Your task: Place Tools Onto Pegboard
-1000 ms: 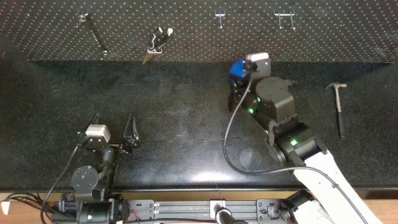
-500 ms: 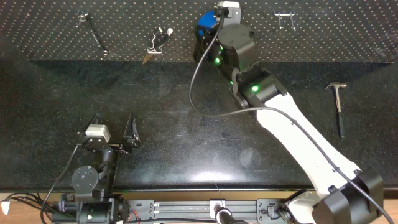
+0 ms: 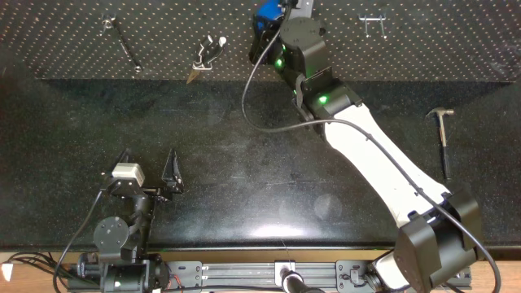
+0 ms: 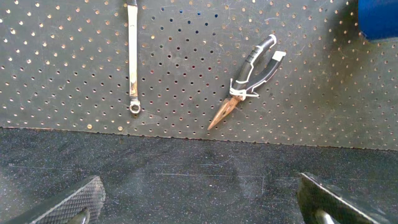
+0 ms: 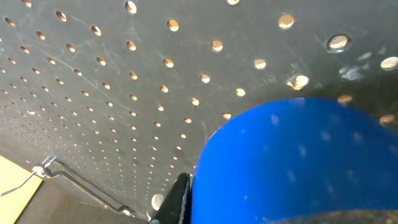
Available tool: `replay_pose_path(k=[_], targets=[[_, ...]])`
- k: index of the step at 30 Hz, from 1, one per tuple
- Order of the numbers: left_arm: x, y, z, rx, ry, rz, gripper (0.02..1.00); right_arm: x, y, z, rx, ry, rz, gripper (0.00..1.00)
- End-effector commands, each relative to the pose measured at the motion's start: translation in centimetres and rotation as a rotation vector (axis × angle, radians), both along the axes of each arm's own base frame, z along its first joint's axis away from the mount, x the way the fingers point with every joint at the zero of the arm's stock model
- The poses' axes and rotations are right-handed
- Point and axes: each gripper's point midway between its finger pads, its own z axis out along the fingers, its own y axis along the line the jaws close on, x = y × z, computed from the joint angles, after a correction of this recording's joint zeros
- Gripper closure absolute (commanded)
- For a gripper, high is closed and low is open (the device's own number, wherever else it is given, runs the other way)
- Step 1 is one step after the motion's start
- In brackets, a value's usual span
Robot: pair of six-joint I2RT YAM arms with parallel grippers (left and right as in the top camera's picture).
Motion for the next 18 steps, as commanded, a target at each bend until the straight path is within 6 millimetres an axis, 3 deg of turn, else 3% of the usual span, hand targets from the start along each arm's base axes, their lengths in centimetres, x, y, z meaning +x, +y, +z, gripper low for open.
replay_pose_path(k=[1,9,12,13,14,18], targets=[[0.0,-0.1,0.0,0.012,-0.003,-0.011,0.023,0.8,-0.1,0.9,0.017,-0.022,-0.017,0.925],[0.0,-0.1,0.0,0.012,-0.003,-0.011,0.025,0.7,0.1,0.9,0.022,-0.019,-0.009,0.923],[0.0,-0.1,0.0,0.012,-0.003,-0.011,0.023,0.2,-0.1,0.7,0.036,0.02,-0.014,0.849],[0.0,-0.1,0.0,0.012,-0.003,-0.011,0.023,-0.2,-0.4,0.5,0.025,0.04,-0.015,0.66],[0.0,-0.1,0.0,0.012,-0.003,-0.011,0.023,-0.3,-0.4,0.6,0.024,0.041,-0.015,0.575],[0.0,-0.1,0.0,0.012,-0.003,-0.011,0.025,-0.3,-0.4,0.8,0.034,0.04,-0.017,0.573]])
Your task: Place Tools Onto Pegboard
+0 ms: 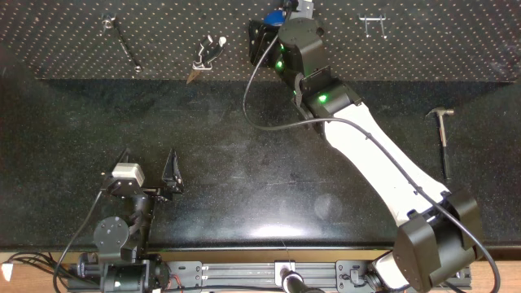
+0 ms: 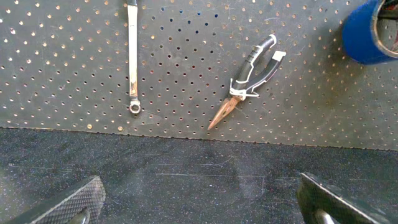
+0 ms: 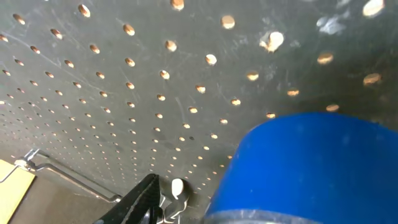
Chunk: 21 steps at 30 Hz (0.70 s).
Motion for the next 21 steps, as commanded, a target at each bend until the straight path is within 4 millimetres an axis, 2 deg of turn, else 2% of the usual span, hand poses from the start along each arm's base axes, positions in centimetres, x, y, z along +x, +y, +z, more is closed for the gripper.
replay_pose_path(k=[1,5,15,19,20,21], targets=[[0.0,-0.1,0.0,0.012,-0.003,-0.011,0.023,0.0,-0.1,2.7,0.045,-0.041,-0.003,0.575],[0.0,-0.1,0.0,0.012,-0.003,-0.011,0.023,-1.1,1.0,3.5,0.095,-0.021,0.076,0.573],[0.0,-0.1,0.0,0.012,-0.003,-0.011,0.023,-3.8,0.2,3.0,0.186,0.161,0.102,0.579],[0.0,-0.1,0.0,0.012,-0.003,-0.011,0.023,-5.5,-0.3,1.0,0.149,0.269,0.109,0.577],[0.0,-0.1,0.0,0.012,-0.003,-0.011,0.023,-6.6,-1.1,-0.1,0.113,0.329,0.09,0.579],[0.0,-0.1,0.0,0.012,-0.003,-0.011,0.023,-7.7,-2.7,-1.2,0.056,0.386,0.029,0.579]])
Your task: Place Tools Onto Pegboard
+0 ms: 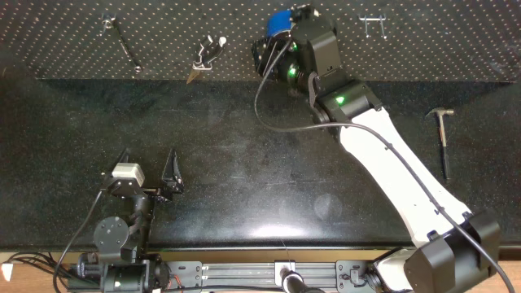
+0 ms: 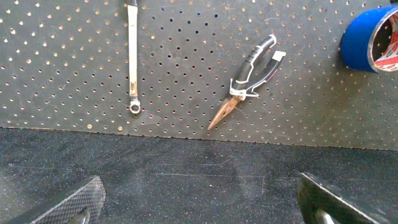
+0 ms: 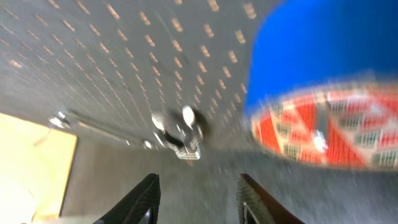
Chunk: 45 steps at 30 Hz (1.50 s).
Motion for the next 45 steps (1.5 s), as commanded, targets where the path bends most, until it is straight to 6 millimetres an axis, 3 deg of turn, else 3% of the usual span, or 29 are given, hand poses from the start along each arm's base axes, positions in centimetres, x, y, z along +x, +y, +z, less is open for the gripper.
replay_pose_path(k=[1,4,7,9,13,14,18,20,21,25,28,30,32,34,38,45], targets=[[0.0,-0.1,0.0,0.012,-0.003,-0.01,0.025,-3.7,-4.3,-0.5,-0.157,0.108,-0.088,0.577],[0.0,-0.1,0.0,0.012,-0.003,-0.01,0.023,-6.0,-9.7,-0.3,-0.366,0.113,-0.163,0.577],[0.0,-0.1,0.0,0.012,-0.003,-0.01,0.023,-8.2,-16.5,0.1,-0.557,0.138,-0.173,0.575],[0.0,-0.1,0.0,0.012,-0.003,-0.01,0.023,-10.2,-21.0,-0.8,-0.634,0.21,-0.188,0.573],[0.0,-0.1,0.0,0.012,-0.003,-0.01,0.023,-15.9,-30.3,-3.5,-0.696,0.396,-0.252,0.553],[0.0,-0.1,0.0,0.012,-0.003,-0.01,0.025,-16.9,-31.3,-3.9,-0.696,0.418,-0.259,0.529],[0.0,-0.1,0.0,0.012,-0.003,-0.01,0.023,-19.3,-31.4,-5.8,-0.636,0.421,-0.157,0.5],[0.0,-0.1,0.0,0.012,-0.003,-0.01,0.023,-19.0,-31.9,-7.3,-0.59,0.418,-0.18,0.489],[0.0,-0.1,0.0,0.012,-0.003,-0.01,0.023,-19.2,-32.4,-8.4,-0.58,0.439,-0.197,0.4],[0.0,-0.1,0.0,0.012,-0.003,-0.01,0.023,-20.1,-36.0,-11.2,-0.613,0.594,-0.272,0.24],[0.0,-0.1,0.0,0.012,-0.003,-0.01,0.02,-20.7,-37.6,-12.9,-0.589,0.684,-0.297,0.22],[0.0,-0.1,0.0,0.012,-0.003,-0.01,0.023,-21.6,-41.8,-13.9,-0.755,0.774,-0.341,0.205],[0.0,-0.1,0.0,0.012,-0.003,-0.01,0.025,-20.1,-43.3,-14.9,-0.856,0.721,-0.213,0.163],[0.0,-0.1,0.0,0.012,-0.003,-0.01,0.023,-18.2,-42.6,-16.3,-0.842,0.644,-0.066,0.148],[0.0,-0.1,0.0,0.012,-0.003,-0.01,0.023,-17.3,-41.3,-17.5,-0.841,0.551,0.141,0.15],[0.0,-0.1,0.0,0.012,-0.003,-0.01,0.023,-16.9,-42.9,-19.8,-0.754,0.629,0.202,0.134]])
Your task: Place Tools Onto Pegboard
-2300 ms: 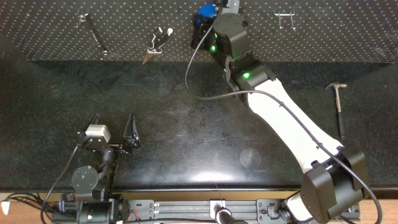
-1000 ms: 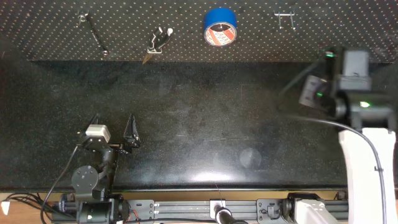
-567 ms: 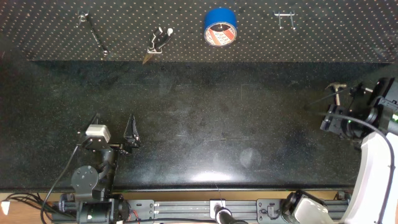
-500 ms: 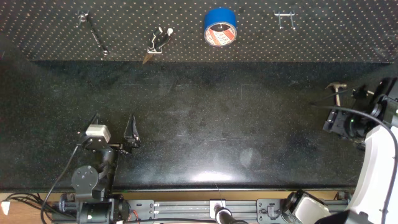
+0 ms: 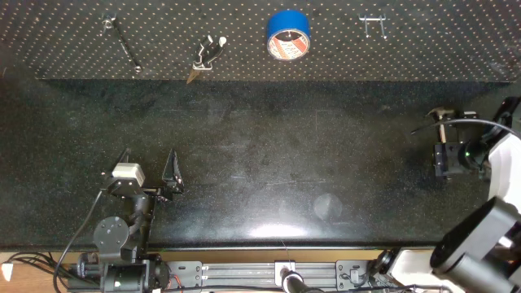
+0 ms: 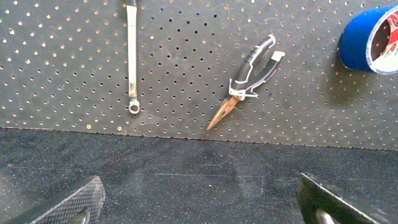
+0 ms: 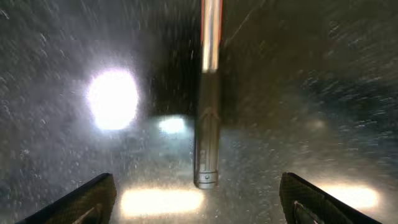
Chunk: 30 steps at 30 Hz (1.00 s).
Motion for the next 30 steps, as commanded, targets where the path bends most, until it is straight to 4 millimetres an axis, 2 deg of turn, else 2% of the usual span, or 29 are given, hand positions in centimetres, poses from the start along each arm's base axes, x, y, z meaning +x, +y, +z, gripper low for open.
replay_pose_path(k=[1,9,12,14,20,30], targets=[[0.0,-0.1,0.0,0.012,-0.003,-0.008,0.023,1.1,-0.8,-0.3,0.061,0.048,0.026,0.132],[0.0,-0.1,0.0,0.012,-0.003,-0.008,0.023,1.9,-1.5,-2.5,0.091,0.092,0.022,0.132],[0.0,-0.1,0.0,0.012,-0.003,-0.008,0.023,2.2,-3.4,-2.7,0.019,0.138,-0.024,0.132],[0.0,-0.1,0.0,0.012,-0.003,-0.008,0.023,3.3,-3.2,-2.7,0.018,0.143,-0.002,0.132],[0.0,-0.1,0.0,0.012,-0.003,-0.008,0.025,3.9,-2.0,-3.8,0.052,0.186,0.012,0.132],[0.0,-0.1,0.0,0.012,-0.003,-0.008,0.023,2.5,-0.8,-3.9,0.107,0.243,-0.012,0.132]])
